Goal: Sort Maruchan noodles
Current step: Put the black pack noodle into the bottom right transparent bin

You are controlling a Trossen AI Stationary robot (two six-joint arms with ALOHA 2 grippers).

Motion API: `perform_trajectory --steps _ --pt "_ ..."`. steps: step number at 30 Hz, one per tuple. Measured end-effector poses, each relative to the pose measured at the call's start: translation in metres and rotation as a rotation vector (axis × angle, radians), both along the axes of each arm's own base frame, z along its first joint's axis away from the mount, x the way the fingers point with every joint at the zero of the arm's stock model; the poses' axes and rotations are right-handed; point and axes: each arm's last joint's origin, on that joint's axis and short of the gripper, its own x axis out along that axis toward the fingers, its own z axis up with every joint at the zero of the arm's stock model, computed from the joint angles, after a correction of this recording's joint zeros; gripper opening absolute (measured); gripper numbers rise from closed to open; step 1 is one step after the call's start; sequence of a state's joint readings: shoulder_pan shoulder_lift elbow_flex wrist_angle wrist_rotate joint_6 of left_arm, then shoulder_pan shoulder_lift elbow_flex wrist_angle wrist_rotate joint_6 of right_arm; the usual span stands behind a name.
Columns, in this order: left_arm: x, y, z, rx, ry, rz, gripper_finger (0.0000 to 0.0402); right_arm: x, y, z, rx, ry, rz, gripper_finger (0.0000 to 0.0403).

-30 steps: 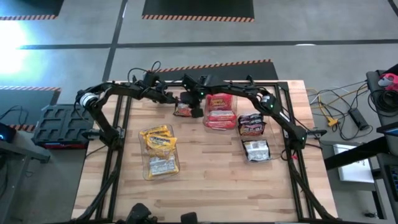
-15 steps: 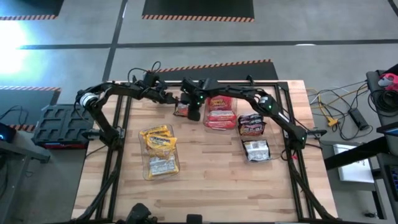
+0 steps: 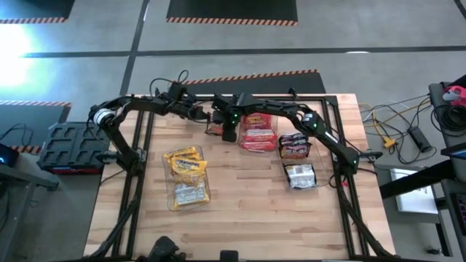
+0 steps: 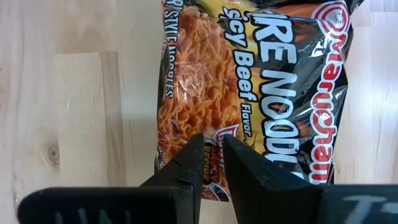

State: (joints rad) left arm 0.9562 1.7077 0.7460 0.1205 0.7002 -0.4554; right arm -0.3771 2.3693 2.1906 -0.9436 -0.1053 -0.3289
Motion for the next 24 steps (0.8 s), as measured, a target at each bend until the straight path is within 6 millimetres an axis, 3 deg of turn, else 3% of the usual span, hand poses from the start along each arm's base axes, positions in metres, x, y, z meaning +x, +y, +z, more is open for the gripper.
perform_trajectory --steps 5,10,15,24 --pt "0.004 0.005 0.003 -0.009 0.001 0.008 0.0221 0.001 0.002 0.000 -0.003 0.001 0.013 0.0052" --pt "0.011 0.016 -0.012 -0.090 0.039 0.028 0.0221 0.001 0.003 -0.001 -0.011 0.003 0.034 0.0052" --pt "0.018 0.026 0.000 -0.059 0.074 -0.013 0.0221 0.001 0.003 -0.001 -0.016 0.005 0.048 0.0052" --pt "0.024 0.037 -0.007 -0.125 0.142 -0.017 0.0221 0.001 0.003 -0.001 -0.031 0.005 0.093 0.0052"
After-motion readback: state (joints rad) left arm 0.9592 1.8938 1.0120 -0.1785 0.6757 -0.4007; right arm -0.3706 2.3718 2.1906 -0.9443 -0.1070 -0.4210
